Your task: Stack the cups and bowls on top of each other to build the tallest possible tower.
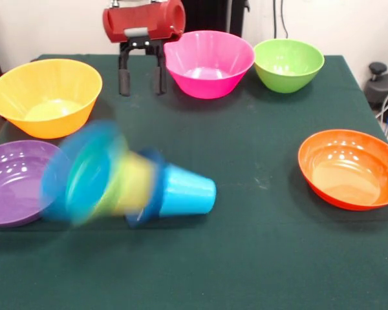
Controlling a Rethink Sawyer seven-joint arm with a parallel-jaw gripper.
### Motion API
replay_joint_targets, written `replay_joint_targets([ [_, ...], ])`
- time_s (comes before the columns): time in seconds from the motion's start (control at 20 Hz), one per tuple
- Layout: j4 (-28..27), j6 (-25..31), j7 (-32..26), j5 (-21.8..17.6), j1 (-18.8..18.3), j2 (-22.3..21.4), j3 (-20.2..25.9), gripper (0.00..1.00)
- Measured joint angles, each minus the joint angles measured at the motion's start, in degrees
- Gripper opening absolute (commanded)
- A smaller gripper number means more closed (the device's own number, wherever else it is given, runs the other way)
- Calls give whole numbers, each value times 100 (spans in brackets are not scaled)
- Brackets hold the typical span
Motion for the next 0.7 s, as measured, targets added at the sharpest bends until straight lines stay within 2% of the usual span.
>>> replay_joint_targets([
  [0.7, 11, 1, 0, 92, 193, -236, 19, 100],
])
